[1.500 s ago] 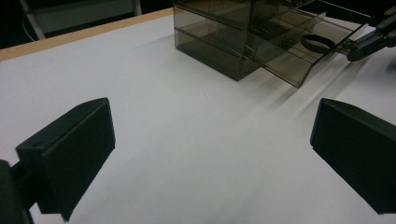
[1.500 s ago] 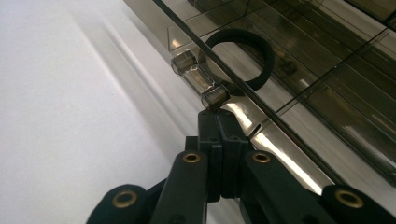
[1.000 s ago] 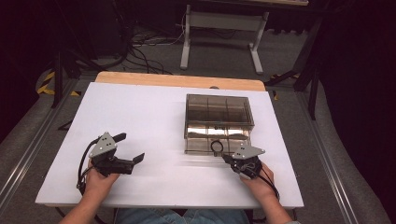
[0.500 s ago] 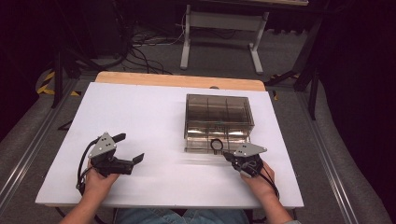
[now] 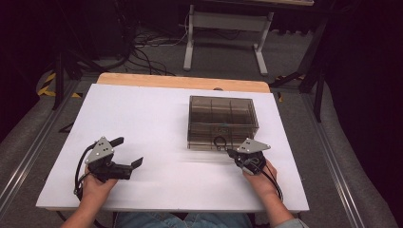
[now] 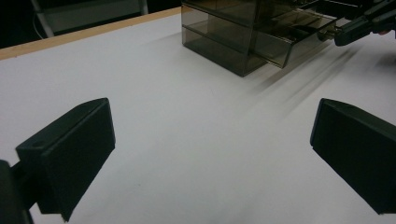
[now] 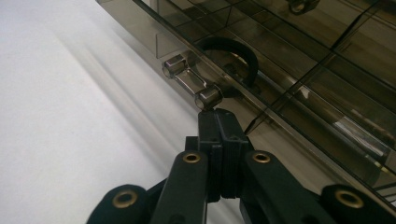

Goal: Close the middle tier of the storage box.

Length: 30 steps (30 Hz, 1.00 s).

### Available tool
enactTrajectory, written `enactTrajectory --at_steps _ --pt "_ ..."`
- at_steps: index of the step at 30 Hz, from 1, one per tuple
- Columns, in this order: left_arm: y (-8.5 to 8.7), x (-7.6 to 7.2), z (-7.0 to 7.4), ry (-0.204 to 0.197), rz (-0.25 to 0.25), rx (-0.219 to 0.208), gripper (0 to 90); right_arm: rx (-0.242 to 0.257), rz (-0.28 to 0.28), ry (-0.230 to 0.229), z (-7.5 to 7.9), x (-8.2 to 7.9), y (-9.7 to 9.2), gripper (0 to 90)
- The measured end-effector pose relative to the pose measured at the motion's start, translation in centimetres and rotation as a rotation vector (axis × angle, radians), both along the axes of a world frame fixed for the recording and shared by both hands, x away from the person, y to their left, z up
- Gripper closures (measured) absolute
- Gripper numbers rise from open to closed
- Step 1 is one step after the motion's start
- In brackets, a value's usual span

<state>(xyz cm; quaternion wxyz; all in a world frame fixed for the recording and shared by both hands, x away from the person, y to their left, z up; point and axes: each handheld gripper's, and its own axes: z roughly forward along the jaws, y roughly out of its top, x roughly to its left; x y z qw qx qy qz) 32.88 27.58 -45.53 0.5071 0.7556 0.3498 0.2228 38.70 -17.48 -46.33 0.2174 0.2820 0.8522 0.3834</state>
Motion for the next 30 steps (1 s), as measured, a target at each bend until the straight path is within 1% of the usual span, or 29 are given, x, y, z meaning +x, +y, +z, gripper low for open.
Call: enactTrajectory --at_steps 4,8,10,16,25,30 --pt "0.1 -0.2 -0.1 0.006 0.005 -0.003 0.7 0.005 -0.009 -0.001 0.1 0.4 0.1 90.0" --pt "0.3 -0.4 -0.1 0.0 0.01 0.004 0.7 0.011 -0.021 0.0 0.1 0.8 0.0 90.0" --pt "0.4 -0.5 -0.1 0.002 0.013 0.0 0.7 0.013 -0.028 -0.002 0.1 1.0 0.0 90.0" --pt "0.6 -0.9 -0.2 0.005 0.021 0.002 0.7 0.033 -0.038 -0.002 0.3 1.7 -0.1 90.0" --pt "1.1 -1.4 -0.2 0.005 0.038 0.009 0.6 0.034 -0.052 -0.001 0.3 2.6 0.0 90.0" --pt "1.3 -1.8 -0.3 0.007 0.047 0.002 0.6 0.034 -0.062 -0.003 0.3 3.1 0.0 90.0"
